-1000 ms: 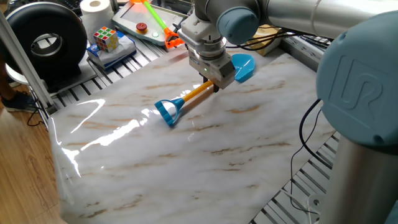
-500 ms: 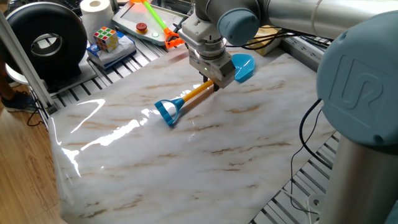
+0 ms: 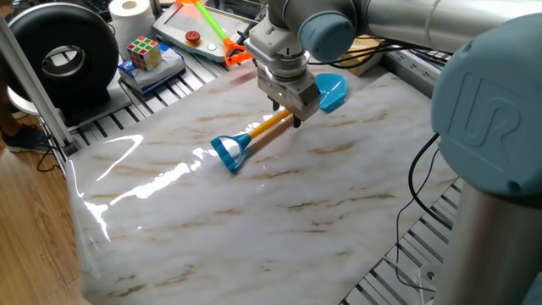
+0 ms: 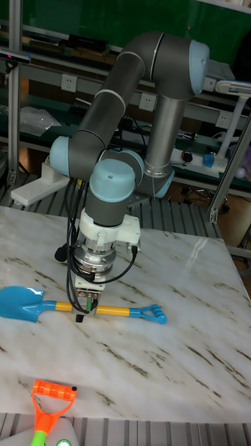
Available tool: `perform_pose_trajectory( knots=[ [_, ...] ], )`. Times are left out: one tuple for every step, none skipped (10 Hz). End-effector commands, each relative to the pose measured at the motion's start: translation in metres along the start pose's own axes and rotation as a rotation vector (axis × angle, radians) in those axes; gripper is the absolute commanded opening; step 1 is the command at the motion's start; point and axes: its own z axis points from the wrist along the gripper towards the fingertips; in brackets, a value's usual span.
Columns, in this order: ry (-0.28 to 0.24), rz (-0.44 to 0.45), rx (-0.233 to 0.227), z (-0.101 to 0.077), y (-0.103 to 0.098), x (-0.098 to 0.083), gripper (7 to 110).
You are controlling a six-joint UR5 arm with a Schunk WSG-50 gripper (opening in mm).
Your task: Use a shovel to scoop up an object
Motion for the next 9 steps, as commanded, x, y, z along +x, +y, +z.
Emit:
perform_pose_trajectory(
  knots=[
    [-0.027, 0.005, -0.017, 0.002, 0.006, 0.002, 66],
    [-0.040, 0.008, -0.010, 0.001, 0.005, -0.001, 44],
    [-0.039, 0.018, 0.022, 0.000, -0.002, 0.000, 44],
    [-0.033, 0.018, 0.028, 0.000, -0.003, 0.003, 44],
    [-0.033, 0.018, 0.009, 0.000, 0.001, 0.002, 44],
    [-0.037, 0.019, -0.001, 0.000, 0.004, 0.002, 44],
    [-0.039, 0.025, -0.021, 0.000, 0.009, 0.001, 44],
    [-0.040, 0.025, -0.027, 0.000, 0.010, 0.001, 7],
    [-0.037, 0.025, -0.027, 0.000, 0.010, 0.001, 7]
  ],
)
